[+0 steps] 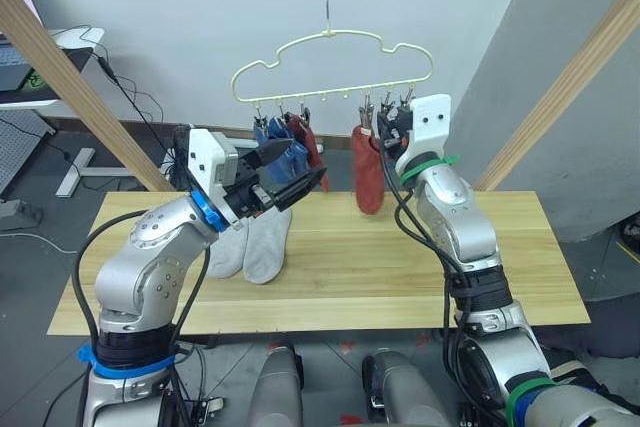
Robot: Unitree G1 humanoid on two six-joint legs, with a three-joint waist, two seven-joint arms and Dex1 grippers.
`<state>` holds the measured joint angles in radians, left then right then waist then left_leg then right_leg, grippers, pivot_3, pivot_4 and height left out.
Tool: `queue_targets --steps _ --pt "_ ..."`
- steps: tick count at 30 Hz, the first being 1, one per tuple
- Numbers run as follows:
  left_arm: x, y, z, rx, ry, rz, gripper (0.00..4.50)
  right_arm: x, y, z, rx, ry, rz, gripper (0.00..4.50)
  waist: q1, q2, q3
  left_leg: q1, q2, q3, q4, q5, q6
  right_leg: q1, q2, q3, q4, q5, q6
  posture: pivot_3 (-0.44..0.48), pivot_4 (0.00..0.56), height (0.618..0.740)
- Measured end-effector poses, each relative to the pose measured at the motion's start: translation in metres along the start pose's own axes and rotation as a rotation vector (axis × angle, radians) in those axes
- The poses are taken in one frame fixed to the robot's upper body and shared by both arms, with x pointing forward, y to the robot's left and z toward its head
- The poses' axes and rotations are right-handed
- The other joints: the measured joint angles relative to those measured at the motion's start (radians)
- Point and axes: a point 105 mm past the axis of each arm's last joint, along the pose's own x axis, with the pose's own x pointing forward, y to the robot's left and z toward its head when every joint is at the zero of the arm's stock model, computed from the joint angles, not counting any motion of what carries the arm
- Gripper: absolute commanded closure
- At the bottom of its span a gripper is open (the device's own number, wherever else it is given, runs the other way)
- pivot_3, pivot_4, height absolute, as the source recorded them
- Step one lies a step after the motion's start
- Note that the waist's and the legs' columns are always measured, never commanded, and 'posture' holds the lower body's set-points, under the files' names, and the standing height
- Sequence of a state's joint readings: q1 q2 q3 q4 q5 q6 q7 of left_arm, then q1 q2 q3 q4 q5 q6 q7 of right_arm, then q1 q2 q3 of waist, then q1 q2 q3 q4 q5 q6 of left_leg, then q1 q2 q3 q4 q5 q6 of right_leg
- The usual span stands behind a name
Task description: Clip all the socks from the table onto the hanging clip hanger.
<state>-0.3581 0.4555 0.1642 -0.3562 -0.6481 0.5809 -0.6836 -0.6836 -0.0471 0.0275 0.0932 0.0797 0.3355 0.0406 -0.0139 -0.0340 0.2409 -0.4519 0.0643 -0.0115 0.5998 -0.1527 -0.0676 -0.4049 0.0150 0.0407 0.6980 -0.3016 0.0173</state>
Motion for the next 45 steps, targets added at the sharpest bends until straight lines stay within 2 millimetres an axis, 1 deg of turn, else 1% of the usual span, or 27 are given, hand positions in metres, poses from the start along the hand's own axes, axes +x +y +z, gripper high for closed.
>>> queue_targets --steps 6,7,12,17,23,27,32,41,45 --pt "-0.001 0.001 -0.001 -0.001 0.003 0.008 0.00 0.005 0.000 -0.003 0.028 0.011 -0.022 2.63 0.008 0.000 0.000 0.000 0.000 0.000 0.000 0.000 0.000 0.000 0.000 0.000 0.000 0.000 0.000 0.103 0.219 0.740" --pt "-0.001 0.001 -0.001 0.000 0.004 0.009 0.00 0.006 -0.001 -0.004 0.032 0.014 -0.027 2.63 0.010 0.000 0.000 0.000 0.000 0.000 0.000 0.000 0.000 0.000 0.000 0.000 0.000 0.000 0.000 0.107 0.212 0.740" --pt "-0.002 0.002 -0.003 -0.001 0.010 0.021 0.00 0.009 -0.003 0.000 0.045 0.002 -0.045 2.63 0.013 0.000 0.000 0.000 0.000 0.000 0.000 0.000 0.000 0.000 0.000 0.000 0.000 0.000 0.000 0.107 0.212 0.740" --pt "-0.002 0.002 -0.001 0.007 0.001 0.023 0.00 0.012 -0.005 -0.007 0.073 0.028 -0.071 2.63 0.013 0.000 0.000 0.000 0.000 0.000 0.000 0.000 0.000 0.000 0.000 0.000 0.000 0.000 0.000 0.113 0.215 0.740" --pt "-0.001 0.002 -0.002 0.006 0.004 0.022 0.00 0.017 -0.010 -0.001 0.083 0.015 -0.100 2.63 0.014 0.000 0.000 0.000 0.000 0.000 0.000 0.000 0.000 0.000 0.000 0.000 0.000 0.000 0.000 0.112 0.216 0.740" --pt "-0.001 0.001 -0.003 0.008 0.007 0.019 0.00 0.020 -0.005 -0.004 0.114 0.025 -0.090 2.63 0.014 0.000 0.000 0.000 0.000 0.000 0.000 0.000 0.000 0.000 0.000 0.000 0.000 0.000 0.000 0.112 0.217 0.740" --pt "0.000 0.000 -0.004 0.008 0.010 0.015 0.00 0.023 0.000 0.002 0.145 0.013 -0.085 2.63 0.014 0.000 0.000 0.000 0.000 0.000 0.000 0.000 0.000 0.000 0.000 0.000 0.000 0.000 0.000 0.114 0.217 0.740" --pt "0.000 0.000 -0.004 0.011 0.013 0.020 0.00 0.024 -0.001 0.001 0.165 0.018 -0.095 2.63 0.015 0.000 0.000 0.000 0.000 0.000 0.000 0.000 0.000 0.000 0.000 0.000 0.000 0.000 0.000 0.114 0.217 0.740" --pt "0.001 0.000 -0.005 0.012 0.015 0.020 0.00 0.026 0.000 0.004 0.166 0.011 -0.092 2.63 0.015 0.000 0.000 0.000 0.000 0.000 0.000 0.000 0.000 0.000 0.000 0.000 0.000 0.000 0.000 0.114 0.217 0.740"
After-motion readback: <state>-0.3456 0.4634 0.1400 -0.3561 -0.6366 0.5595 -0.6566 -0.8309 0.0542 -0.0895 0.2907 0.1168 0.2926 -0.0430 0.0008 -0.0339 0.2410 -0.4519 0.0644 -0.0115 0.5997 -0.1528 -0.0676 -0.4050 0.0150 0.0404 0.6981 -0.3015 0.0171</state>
